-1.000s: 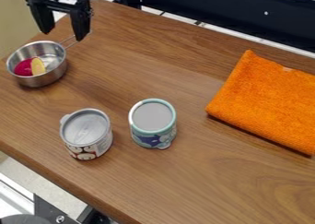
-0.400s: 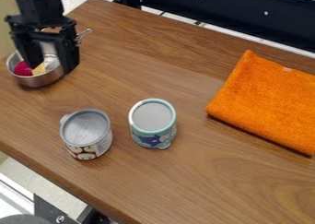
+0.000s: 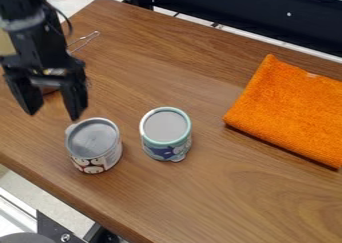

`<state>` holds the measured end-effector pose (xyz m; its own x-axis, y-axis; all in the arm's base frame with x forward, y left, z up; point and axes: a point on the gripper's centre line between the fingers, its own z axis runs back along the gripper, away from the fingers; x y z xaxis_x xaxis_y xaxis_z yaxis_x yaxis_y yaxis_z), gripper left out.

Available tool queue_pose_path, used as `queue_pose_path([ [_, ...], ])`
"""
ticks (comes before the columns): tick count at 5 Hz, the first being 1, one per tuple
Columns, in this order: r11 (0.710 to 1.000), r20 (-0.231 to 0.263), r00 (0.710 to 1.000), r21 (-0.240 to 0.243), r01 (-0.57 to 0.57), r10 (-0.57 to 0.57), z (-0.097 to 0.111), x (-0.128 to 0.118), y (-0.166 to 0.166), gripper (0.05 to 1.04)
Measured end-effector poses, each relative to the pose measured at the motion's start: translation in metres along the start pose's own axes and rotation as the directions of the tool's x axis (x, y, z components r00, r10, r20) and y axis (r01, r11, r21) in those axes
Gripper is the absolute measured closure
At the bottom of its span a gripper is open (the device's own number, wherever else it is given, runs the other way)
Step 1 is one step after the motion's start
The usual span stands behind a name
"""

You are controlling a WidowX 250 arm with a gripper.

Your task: Move the gray can to the top of the table

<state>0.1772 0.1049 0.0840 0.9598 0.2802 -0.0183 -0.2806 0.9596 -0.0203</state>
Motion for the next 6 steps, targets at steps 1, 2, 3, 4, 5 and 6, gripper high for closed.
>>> queue_pose_path([
  [1, 1.0, 0.012, 1.0, 0.007, 0.014, -0.014, -0.003, -0.009, -0.009, 0.088],
  [2, 0.999, -0.007, 0.999, 0.015, -0.033, 0.033, -0.014, -0.018, -0.019, 0.088],
  [3, 0.998, -0.002, 0.999, 0.038, -0.055, 0.055, -0.026, -0.023, -0.026, 0.088],
  [4, 0.997, 0.013, 0.997, 0.026, -0.074, 0.073, -0.037, -0.03, -0.026, 0.088],
  [5, 0.994, 0.019, 0.994, 0.024, -0.105, 0.104, -0.047, -0.034, -0.027, 0.088],
  [6, 0.989, 0.037, 0.989, 0.042, -0.144, 0.142, -0.054, -0.03, -0.026, 0.088],
])
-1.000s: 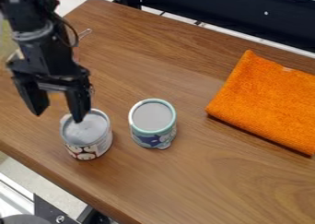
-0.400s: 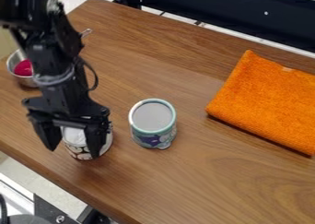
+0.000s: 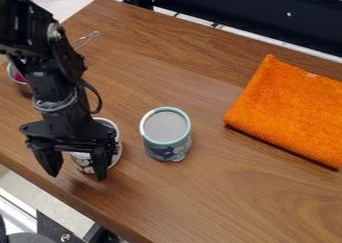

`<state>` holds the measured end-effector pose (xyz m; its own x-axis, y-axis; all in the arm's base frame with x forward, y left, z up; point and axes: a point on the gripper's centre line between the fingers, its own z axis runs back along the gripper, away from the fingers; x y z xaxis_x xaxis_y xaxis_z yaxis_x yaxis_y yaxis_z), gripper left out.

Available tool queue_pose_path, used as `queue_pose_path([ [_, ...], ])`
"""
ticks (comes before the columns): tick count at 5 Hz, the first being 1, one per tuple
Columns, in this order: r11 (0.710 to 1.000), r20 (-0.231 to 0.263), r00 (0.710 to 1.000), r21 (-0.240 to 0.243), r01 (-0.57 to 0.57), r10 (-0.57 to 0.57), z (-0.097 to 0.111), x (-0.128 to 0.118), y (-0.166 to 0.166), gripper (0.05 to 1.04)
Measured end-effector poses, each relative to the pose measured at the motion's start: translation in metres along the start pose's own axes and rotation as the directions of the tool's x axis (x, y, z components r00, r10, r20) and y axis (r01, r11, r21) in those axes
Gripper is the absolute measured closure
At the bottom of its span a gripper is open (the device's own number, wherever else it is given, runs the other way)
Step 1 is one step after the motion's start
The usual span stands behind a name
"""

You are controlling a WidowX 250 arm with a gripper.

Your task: Move the gray can to the top of the table

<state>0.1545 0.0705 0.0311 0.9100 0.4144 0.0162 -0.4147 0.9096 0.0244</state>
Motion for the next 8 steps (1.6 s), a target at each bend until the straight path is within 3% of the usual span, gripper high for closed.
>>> queue_pose_path([
  [3, 0.986, 0.038, 0.989, 0.084, 0.141, -0.144, 0.004, 0.026, 0.005, 0.088],
  [7, 0.965, 0.031, 0.966, 0.06, 0.256, -0.258, 0.001, 0.069, 0.024, 0.088],
  [8, 0.961, 0.021, 0.963, 0.086, 0.265, -0.267, 0.003, 0.085, 0.025, 0.088],
])
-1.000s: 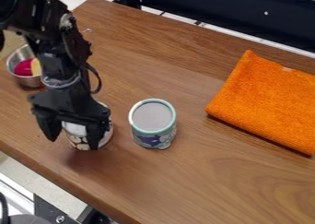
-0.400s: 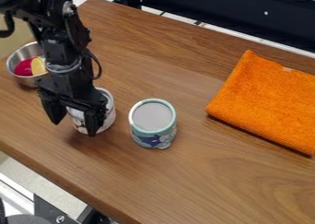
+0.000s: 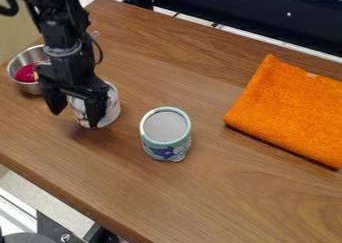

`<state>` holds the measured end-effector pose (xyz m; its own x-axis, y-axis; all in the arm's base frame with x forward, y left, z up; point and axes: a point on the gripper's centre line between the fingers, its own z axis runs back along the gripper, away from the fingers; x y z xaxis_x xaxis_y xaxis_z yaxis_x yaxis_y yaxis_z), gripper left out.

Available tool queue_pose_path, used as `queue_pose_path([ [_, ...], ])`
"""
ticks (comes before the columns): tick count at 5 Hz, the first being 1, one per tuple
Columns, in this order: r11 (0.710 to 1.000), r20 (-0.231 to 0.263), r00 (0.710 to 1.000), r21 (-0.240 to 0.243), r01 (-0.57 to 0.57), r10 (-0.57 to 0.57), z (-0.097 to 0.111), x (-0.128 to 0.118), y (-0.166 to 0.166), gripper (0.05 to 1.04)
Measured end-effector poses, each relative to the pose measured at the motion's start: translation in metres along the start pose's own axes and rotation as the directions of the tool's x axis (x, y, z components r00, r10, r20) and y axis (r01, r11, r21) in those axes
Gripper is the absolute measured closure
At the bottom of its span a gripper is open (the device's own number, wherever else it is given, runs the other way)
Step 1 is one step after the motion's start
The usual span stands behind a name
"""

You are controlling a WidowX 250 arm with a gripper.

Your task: Move the gray can to the top of the table

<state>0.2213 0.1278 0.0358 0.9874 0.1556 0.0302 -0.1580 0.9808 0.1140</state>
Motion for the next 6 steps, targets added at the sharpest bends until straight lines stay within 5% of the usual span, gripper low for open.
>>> queue_pose_path([
  [4, 0.999, 0.045, 0.998, 0.002, 0.05, -0.05, -0.002, 0.042, -0.018, 0.088],
  [6, 1.0, 0.026, 1.0, 0.006, 0.006, -0.006, -0.004, 0.073, -0.034, 0.088],
])
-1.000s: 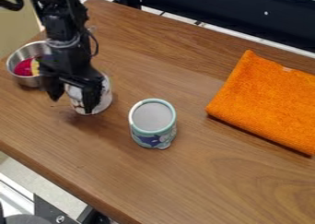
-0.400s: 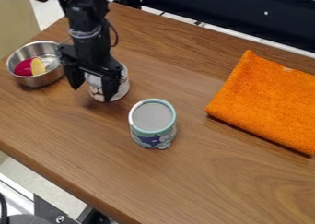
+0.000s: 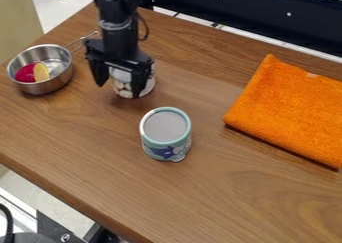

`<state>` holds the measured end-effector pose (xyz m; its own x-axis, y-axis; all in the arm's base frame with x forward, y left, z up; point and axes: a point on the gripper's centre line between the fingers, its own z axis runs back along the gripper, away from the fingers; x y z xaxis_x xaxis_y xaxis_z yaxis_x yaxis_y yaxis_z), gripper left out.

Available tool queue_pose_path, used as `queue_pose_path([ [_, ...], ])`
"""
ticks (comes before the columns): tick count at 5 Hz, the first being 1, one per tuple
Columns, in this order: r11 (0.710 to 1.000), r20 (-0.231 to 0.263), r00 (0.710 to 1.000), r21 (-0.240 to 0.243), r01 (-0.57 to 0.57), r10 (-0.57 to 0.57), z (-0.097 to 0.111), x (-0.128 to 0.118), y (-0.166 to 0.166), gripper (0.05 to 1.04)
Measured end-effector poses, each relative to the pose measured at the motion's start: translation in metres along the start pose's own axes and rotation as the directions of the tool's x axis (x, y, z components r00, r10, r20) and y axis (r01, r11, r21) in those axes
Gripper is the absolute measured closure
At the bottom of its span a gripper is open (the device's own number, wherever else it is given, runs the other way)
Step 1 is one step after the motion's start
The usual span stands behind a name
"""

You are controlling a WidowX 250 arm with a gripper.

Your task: Move the gray can to the top of the table

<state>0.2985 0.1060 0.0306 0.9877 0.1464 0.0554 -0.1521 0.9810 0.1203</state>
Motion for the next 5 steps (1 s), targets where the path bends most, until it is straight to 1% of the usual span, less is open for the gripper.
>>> queue_pose_path([
  [1, 1.0, -0.006, 1.0, -0.004, 0.017, -0.017, -0.009, 0.019, -0.011, 0.088],
  [3, 1.0, -0.011, 1.0, -0.002, 0.01, -0.01, -0.015, 0.046, -0.023, 0.088],
  [4, 1.0, -0.001, 1.0, -0.015, 0.001, -0.001, -0.015, 0.057, -0.028, 0.088],
  [5, 1.0, 0.036, 0.999, -0.017, -0.008, 0.009, -0.018, 0.069, -0.032, 0.088],
])
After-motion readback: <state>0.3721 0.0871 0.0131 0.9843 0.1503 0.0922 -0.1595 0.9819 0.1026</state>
